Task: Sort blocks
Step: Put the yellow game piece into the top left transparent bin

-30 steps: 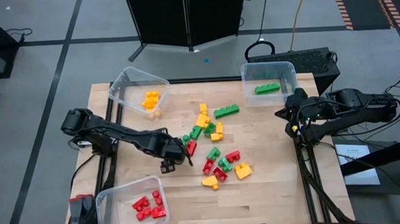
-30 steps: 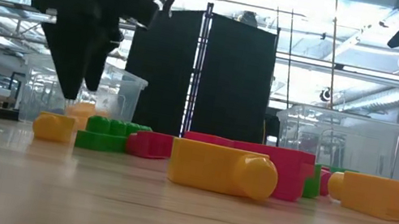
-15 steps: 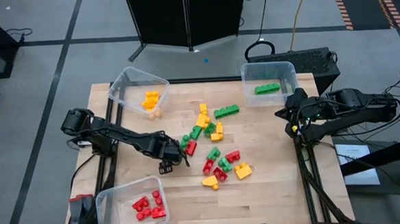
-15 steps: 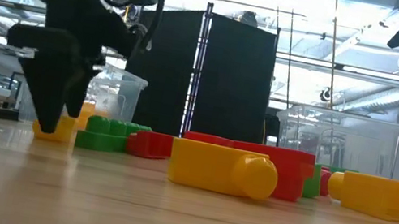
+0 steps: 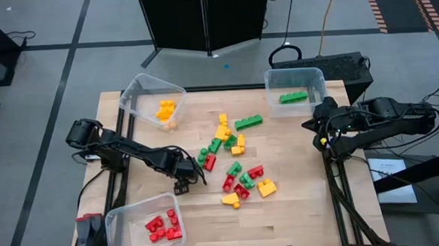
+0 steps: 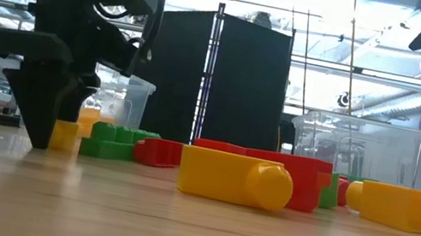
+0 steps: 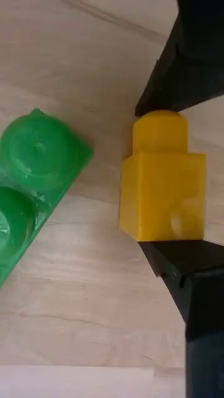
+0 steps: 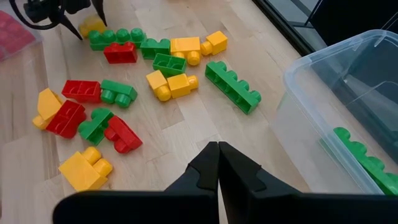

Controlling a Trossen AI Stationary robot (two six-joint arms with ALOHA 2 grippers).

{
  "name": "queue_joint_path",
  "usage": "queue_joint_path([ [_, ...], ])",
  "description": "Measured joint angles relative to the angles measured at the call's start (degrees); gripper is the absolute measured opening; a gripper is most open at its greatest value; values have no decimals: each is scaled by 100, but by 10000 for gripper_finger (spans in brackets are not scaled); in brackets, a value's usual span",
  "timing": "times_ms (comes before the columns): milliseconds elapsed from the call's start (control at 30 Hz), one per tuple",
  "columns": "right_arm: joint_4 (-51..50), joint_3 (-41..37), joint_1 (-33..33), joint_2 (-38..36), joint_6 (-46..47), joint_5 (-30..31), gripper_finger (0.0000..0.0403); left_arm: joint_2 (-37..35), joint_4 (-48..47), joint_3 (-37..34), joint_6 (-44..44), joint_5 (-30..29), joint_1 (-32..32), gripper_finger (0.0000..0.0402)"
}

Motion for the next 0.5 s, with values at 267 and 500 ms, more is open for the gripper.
queue_joint_path([
  [267,0,0,1,2,72,8,6,-4,-177,5,3,-102,11,155],
  [500,0,0,2,0,199,6,6,4,-452,241,-1,-95,5,114],
])
